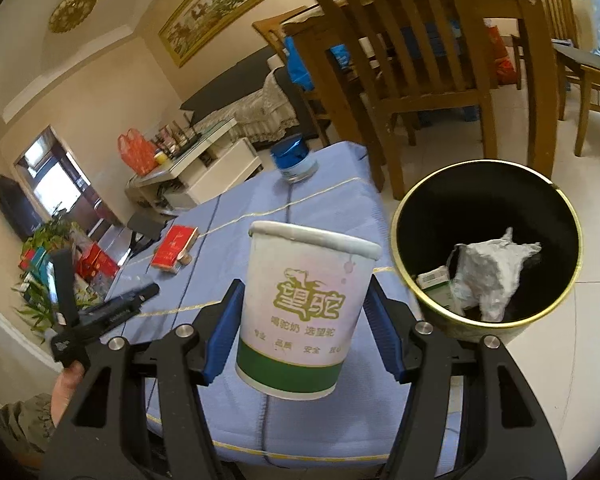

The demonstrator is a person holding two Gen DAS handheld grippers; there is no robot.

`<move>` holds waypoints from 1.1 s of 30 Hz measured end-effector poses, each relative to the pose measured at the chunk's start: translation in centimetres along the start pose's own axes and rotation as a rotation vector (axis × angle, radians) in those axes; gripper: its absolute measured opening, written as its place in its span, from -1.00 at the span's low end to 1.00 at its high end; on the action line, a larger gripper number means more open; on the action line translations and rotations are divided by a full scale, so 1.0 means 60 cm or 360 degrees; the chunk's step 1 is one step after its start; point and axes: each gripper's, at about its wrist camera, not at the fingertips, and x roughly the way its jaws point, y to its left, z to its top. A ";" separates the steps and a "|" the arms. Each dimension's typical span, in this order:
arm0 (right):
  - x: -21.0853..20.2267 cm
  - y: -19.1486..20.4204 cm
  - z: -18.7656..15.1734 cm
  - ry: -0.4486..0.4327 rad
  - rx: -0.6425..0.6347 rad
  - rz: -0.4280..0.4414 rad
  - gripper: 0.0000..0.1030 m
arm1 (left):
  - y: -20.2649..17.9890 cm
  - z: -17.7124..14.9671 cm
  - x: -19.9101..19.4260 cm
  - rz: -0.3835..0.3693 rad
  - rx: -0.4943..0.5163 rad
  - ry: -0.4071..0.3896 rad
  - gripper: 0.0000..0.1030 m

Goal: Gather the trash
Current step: 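Drop the paper cup into the bin with the right tool while the left tool drops the clear cup in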

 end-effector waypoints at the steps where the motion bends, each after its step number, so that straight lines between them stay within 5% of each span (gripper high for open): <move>1: -0.005 -0.008 0.001 -0.0011 0.0009 -0.0010 0.15 | -0.016 0.011 -0.003 -0.0017 0.0032 -0.0025 -0.12; 8: -0.028 -0.072 0.005 -0.0046 0.0072 -0.0139 0.15 | -0.141 0.061 -0.013 -0.0137 0.0234 -0.0144 -0.12; 17: -0.048 -0.132 0.079 -0.0156 -0.0007 -0.0363 0.16 | -0.280 0.071 -0.005 -0.0289 0.0416 -0.0160 -0.12; 24: 0.021 -0.191 0.099 -0.0045 -0.0016 -0.0564 0.22 | -0.342 0.063 0.009 -0.0329 0.0496 -0.0132 -0.12; 25: 0.026 -0.201 0.100 -0.0035 -0.0006 -0.0589 0.37 | -0.347 0.063 0.011 -0.0331 0.0503 -0.0128 -0.12; 33: 0.009 -0.239 0.086 -0.0072 0.0053 -0.0596 0.42 | -0.385 0.063 0.030 -0.0349 0.0536 -0.0091 -0.12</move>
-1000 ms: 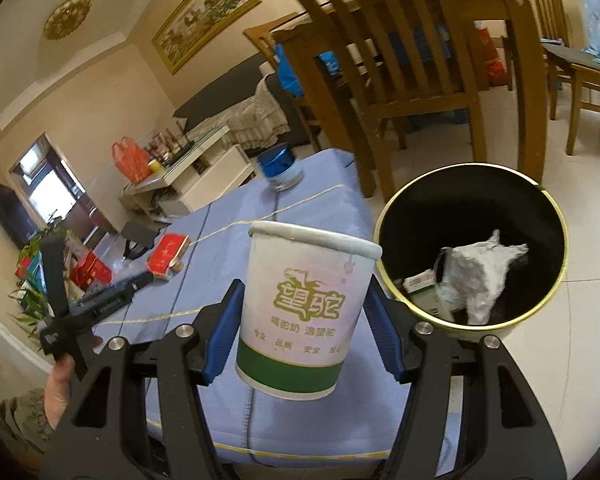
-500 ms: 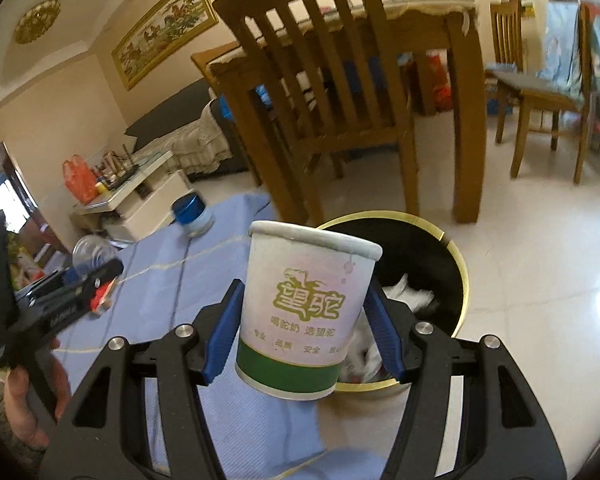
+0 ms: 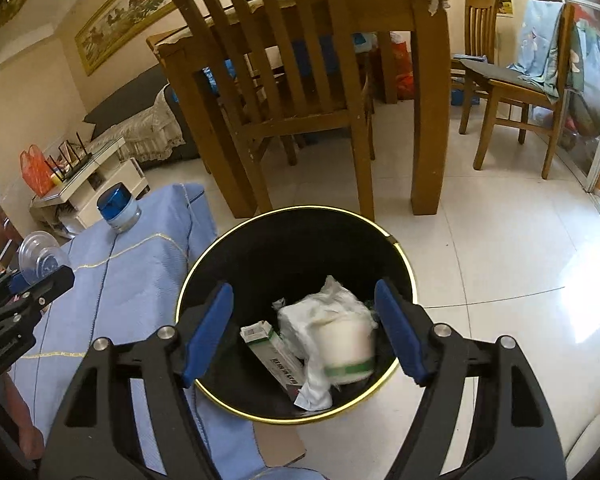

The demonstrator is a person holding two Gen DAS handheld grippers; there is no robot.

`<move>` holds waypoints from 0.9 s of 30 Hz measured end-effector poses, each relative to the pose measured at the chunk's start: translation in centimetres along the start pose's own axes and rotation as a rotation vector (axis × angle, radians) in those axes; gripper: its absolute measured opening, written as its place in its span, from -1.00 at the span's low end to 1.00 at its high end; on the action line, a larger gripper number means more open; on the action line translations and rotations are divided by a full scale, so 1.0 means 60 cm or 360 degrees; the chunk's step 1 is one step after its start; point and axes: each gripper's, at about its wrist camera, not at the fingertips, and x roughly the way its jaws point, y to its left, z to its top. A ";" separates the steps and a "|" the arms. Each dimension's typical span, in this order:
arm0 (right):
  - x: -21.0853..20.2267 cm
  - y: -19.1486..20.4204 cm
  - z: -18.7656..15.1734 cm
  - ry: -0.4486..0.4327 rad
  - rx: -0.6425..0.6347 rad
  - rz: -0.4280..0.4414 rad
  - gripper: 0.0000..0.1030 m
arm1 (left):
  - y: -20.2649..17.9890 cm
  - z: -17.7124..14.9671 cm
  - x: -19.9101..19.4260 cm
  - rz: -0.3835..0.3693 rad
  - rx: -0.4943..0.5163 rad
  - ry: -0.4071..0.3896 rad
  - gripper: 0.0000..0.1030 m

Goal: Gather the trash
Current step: 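Drop the paper cup into the bin with the right tool while the left tool drops the clear cup in, then move both open tools back toward the table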

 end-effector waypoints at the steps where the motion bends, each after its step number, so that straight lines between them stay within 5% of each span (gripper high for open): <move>1: -0.006 -0.004 -0.004 -0.0007 0.0007 0.0000 0.42 | -0.004 0.001 0.002 -0.0004 0.0005 0.0001 -0.12; 8: -0.069 -0.055 -0.030 -0.0088 0.0131 -0.0043 0.52 | -0.056 0.029 0.038 -0.0109 0.0057 0.0046 -0.11; 12: -0.104 -0.101 -0.044 -0.0116 0.0225 -0.0096 0.52 | -0.099 0.057 0.069 -0.0223 0.0120 0.0085 0.36; 16: -0.130 -0.139 -0.061 -0.0115 0.0309 -0.0152 0.52 | -0.128 0.067 0.093 -0.0266 0.0181 0.0120 0.45; 20: -0.142 -0.144 -0.075 -0.0100 0.0326 -0.0178 0.52 | -0.105 0.059 0.087 -0.0317 0.0119 0.0134 0.47; 27: -0.125 -0.074 -0.070 -0.0044 0.0225 -0.0093 0.56 | 0.002 -0.020 0.004 -0.0160 0.0050 0.0075 0.87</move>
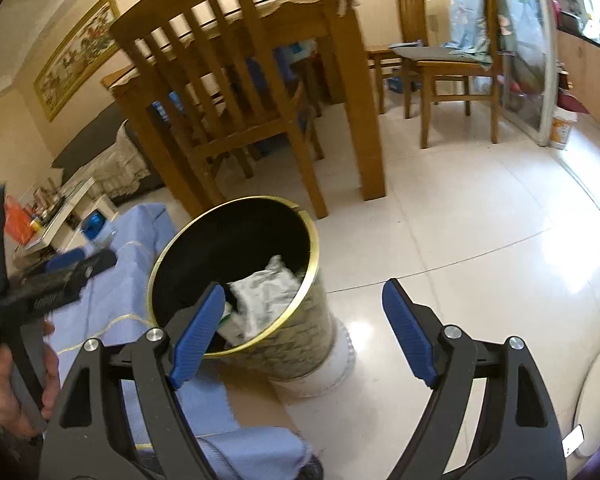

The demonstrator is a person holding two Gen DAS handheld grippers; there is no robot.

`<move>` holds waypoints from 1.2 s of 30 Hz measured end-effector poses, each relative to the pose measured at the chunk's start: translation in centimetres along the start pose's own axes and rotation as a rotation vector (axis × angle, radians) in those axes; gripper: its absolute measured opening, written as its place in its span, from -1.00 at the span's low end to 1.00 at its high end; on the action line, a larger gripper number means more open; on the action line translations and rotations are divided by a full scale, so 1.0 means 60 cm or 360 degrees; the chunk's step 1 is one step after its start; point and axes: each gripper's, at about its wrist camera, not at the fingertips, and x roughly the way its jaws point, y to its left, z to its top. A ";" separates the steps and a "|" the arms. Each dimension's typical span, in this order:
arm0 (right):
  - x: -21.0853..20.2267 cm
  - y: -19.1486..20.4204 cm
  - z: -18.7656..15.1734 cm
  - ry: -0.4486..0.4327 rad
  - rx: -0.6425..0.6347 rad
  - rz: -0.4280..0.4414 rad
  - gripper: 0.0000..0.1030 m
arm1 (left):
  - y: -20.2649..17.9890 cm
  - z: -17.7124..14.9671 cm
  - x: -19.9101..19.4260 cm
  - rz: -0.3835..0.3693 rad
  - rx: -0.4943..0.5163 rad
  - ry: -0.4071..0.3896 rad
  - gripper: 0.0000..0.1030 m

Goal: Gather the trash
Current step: 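Move both open tools back toward the table, then grasp the small white cup beside the cigarette pack with the right tool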

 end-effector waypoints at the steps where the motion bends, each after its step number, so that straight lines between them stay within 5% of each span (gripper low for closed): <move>1: 0.006 0.021 0.001 0.0014 -0.0030 0.0029 0.56 | 0.020 -0.021 -0.018 0.0031 -0.0012 -0.0007 0.87; 8: 0.041 0.223 -0.026 0.0153 -0.0342 0.0294 0.57 | 0.166 -0.156 -0.111 0.0325 -0.0134 -0.0008 0.87; 18: 0.085 0.554 -0.107 0.0329 -0.0610 0.0622 0.57 | 0.397 -0.240 -0.190 0.0655 -0.0556 -0.0029 0.87; 23: 0.181 0.719 -0.134 0.0519 -0.0770 0.0693 0.20 | 0.478 -0.264 -0.204 0.0745 -0.0718 0.0009 0.87; 33: 0.268 0.792 -0.171 0.0560 -0.0987 0.0598 0.20 | 0.528 -0.266 -0.186 0.0823 -0.0797 0.0061 0.87; 36: 0.268 0.806 -0.184 0.0509 -0.1123 0.0553 -0.05 | 0.523 -0.257 -0.173 0.0816 -0.0784 0.0071 0.87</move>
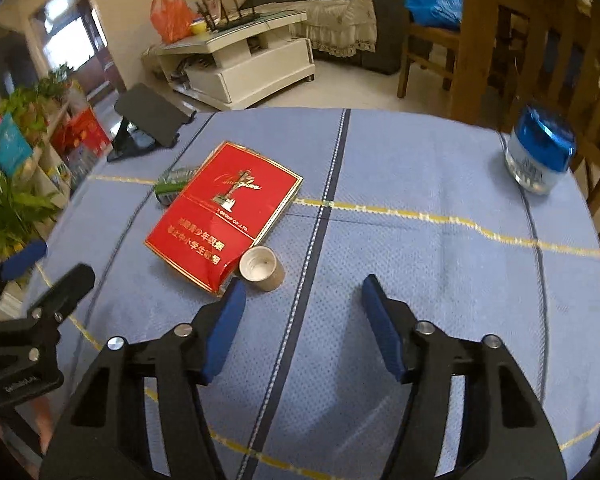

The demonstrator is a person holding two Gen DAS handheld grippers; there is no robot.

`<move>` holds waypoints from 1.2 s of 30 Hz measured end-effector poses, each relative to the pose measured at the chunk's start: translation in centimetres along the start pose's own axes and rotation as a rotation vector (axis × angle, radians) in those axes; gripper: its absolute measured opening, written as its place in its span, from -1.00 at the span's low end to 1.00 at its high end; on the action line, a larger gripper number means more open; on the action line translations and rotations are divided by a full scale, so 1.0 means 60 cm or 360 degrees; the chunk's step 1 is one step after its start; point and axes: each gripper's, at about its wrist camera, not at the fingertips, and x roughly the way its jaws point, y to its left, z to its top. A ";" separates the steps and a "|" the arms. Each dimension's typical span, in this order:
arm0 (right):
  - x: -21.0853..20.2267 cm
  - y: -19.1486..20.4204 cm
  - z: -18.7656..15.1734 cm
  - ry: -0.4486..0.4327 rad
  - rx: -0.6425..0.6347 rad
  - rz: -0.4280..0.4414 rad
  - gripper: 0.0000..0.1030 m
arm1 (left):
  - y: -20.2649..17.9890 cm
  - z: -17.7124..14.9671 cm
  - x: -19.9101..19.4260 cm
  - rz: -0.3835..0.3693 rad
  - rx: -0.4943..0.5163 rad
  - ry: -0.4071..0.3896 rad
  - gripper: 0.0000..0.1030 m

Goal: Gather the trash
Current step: 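Grasp the small white cup beside the cigarette pack with the right tool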

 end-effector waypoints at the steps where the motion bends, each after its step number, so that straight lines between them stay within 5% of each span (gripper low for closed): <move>1: 0.004 0.006 -0.002 0.0001 -0.0027 -0.0005 -0.19 | -0.005 0.001 0.002 0.0006 0.0012 0.0000 0.87; 6: 0.017 0.034 0.001 0.0032 -0.0164 -0.0037 -0.42 | -0.019 0.009 0.007 0.0034 0.0052 -0.0002 0.87; 9: 0.014 0.025 0.002 0.0067 -0.0124 -0.0008 -0.98 | -0.019 0.012 0.005 0.0043 0.0047 -0.0010 0.87; 26: -0.079 -0.037 -0.075 0.0070 -0.0022 0.0190 -0.97 | 0.006 0.027 0.012 0.0037 -0.0050 0.0022 0.87; 31: -0.076 -0.051 -0.067 0.0045 -0.0020 0.0181 -0.50 | 0.018 0.026 0.007 0.0045 -0.0060 0.0006 0.87; 36: -0.057 -0.031 -0.046 0.0012 -0.0107 0.0107 -0.43 | 0.026 0.023 0.015 0.0038 -0.0058 0.0027 0.87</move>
